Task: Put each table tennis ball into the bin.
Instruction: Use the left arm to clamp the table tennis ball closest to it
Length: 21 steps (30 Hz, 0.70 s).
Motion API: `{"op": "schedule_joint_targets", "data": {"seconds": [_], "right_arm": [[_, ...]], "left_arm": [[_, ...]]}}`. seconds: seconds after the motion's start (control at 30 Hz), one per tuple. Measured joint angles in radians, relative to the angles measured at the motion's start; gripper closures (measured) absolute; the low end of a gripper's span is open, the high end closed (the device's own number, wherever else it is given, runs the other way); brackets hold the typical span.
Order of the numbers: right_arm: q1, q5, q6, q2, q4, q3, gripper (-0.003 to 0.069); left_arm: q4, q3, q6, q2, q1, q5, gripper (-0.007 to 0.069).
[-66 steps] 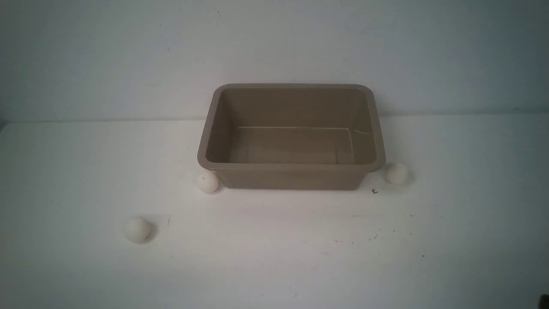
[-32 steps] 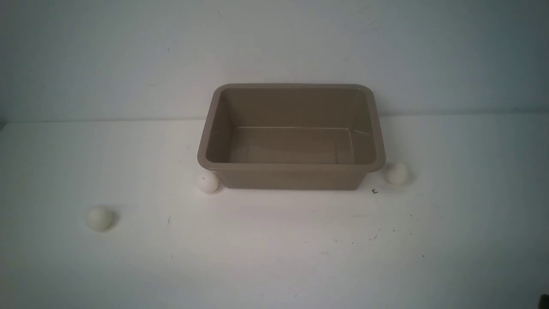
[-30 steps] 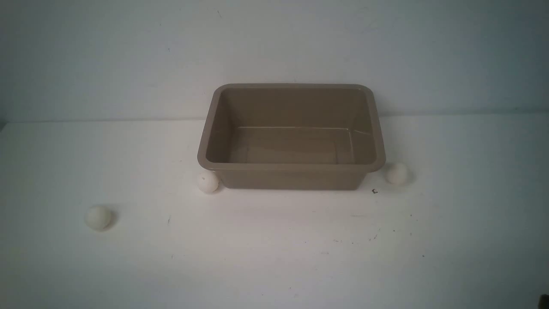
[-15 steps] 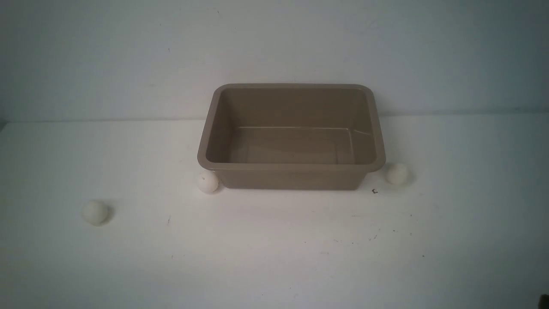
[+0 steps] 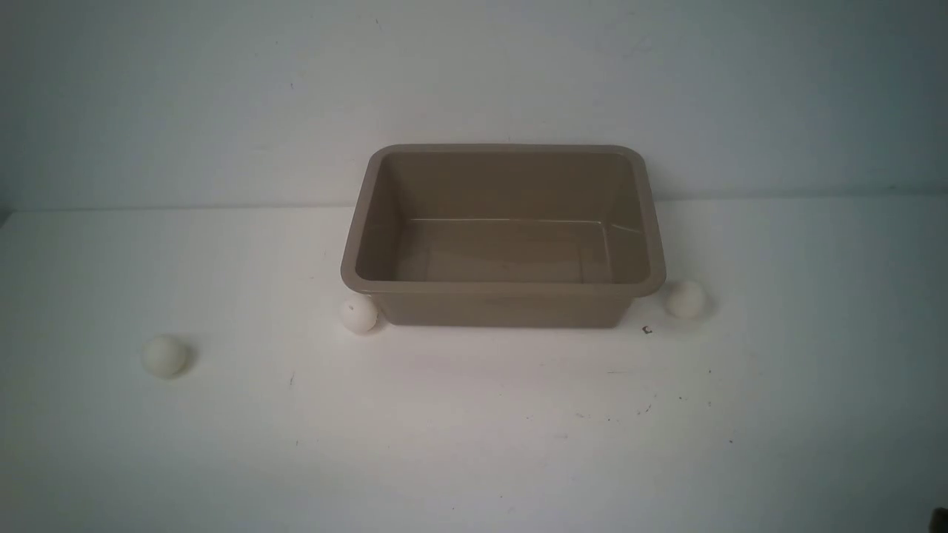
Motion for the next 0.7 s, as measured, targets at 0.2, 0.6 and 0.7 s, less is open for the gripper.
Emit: {"op": "schedule_joint_targets", "data": {"seconds": [0.2, 0.6, 0.7], "right_arm": [[0.000, 0.000, 0.000, 0.000, 0.000, 0.000, 0.0230], [0.000, 0.000, 0.000, 0.000, 0.000, 0.000, 0.0230], [0.000, 0.000, 0.000, 0.000, 0.000, 0.000, 0.0230]], "left_arm": [[0.000, 0.000, 0.000, 0.000, 0.000, 0.000, 0.0125], [-0.058, 0.002, -0.024, 0.000, 0.000, -0.334, 0.0125], [-0.063, -0.064, -0.032, 0.000, 0.000, -0.477, 0.0125]]}}
